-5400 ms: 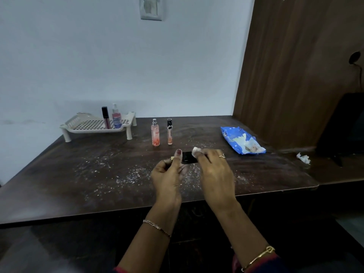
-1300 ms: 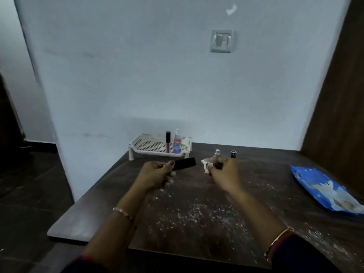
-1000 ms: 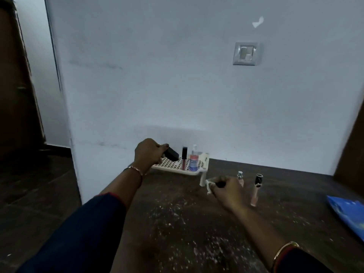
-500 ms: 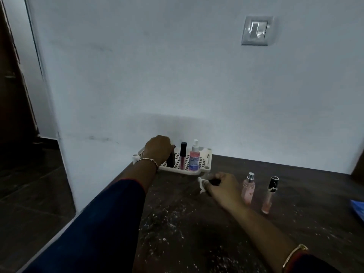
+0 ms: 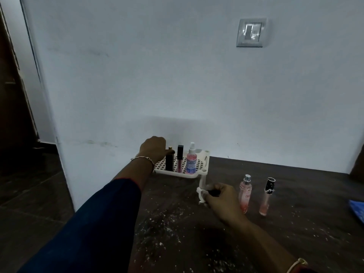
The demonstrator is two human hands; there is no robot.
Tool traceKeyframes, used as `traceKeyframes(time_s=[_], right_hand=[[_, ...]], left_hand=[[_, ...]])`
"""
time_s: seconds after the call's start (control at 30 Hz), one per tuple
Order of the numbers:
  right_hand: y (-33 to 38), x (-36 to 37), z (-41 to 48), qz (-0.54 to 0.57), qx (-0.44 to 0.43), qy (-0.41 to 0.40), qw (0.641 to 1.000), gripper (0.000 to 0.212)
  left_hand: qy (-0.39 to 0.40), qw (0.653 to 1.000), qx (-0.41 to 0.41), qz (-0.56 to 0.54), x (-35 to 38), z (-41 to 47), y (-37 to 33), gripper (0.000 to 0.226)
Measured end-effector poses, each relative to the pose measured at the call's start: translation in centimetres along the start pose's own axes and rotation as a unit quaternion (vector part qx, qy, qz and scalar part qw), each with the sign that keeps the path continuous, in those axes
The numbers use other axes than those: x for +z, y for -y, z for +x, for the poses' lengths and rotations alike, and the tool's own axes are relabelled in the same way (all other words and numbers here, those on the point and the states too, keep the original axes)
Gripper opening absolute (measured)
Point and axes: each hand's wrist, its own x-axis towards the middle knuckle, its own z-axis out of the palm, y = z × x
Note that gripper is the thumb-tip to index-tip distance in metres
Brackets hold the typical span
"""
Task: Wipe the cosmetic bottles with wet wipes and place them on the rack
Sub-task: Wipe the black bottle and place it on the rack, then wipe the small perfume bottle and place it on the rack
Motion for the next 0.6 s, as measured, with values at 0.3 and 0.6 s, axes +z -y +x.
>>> traceKeyframes(time_s=[0.3,0.6], right_hand=[[0.1,-2.6,-3.4,0.033,0.001,-0.02,0.999,0.007],[0.3,-9.3,-6.4,0.078,0.018,-0.074,0.994,0.006]], left_hand=[[-0.067,0.993,0.02,-0.09,-4.4,-3.2,-4.1,0.038],[-0.093,0.98,0.174,0.002,-3.2,-8.7,-16.4,0.036]])
